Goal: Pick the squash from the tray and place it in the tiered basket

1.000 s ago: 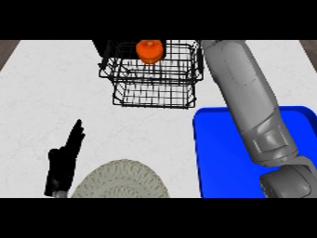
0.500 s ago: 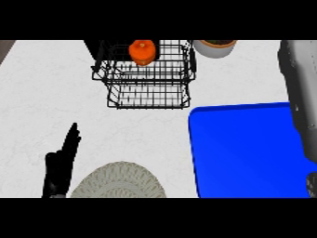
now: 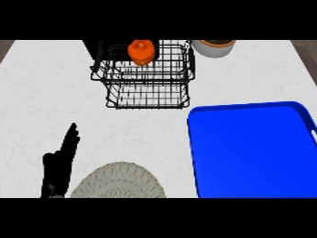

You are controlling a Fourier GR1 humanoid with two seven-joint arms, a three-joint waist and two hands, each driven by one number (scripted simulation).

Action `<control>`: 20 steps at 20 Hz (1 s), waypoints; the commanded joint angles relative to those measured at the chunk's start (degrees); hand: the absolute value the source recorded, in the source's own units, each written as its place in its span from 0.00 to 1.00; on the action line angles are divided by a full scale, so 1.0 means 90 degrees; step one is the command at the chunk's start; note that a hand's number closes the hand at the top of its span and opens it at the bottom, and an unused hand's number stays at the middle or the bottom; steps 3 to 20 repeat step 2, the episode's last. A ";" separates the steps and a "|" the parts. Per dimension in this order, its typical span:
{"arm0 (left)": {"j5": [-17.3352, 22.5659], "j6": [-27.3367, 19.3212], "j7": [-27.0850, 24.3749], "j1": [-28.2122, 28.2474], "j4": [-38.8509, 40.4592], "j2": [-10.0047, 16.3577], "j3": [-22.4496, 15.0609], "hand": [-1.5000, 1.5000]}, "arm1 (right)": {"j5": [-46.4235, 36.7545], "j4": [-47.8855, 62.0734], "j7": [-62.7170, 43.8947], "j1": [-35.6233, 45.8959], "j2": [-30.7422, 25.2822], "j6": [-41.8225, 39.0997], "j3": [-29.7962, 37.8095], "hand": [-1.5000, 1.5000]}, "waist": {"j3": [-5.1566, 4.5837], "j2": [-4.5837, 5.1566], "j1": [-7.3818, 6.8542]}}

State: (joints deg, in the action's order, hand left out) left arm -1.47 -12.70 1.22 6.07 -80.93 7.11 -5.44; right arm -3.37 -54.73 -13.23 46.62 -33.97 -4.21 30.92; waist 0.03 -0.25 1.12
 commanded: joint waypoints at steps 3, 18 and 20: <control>0.0179 0.0267 -0.0363 -0.0167 0.0580 0.0104 0.0262 0.50 | 0.0866 0.0091 0.0104 -0.0686 -0.1048 -0.1480 0.0645 0.00 | -0.0004 0.0022 -0.0040; 0.0179 0.0267 -0.0363 -0.0167 0.0580 0.0104 0.0262 0.50 | 0.0866 0.0091 0.0104 -0.0686 -0.1048 -0.1480 0.0645 0.00 | -0.0004 0.0022 -0.0040; 0.0179 0.0267 -0.0363 -0.0167 0.0580 0.0104 0.0262 0.50 | 0.0866 0.0091 0.0104 -0.0686 -0.1048 -0.1480 0.0645 0.00 | -0.0004 0.0022 -0.0040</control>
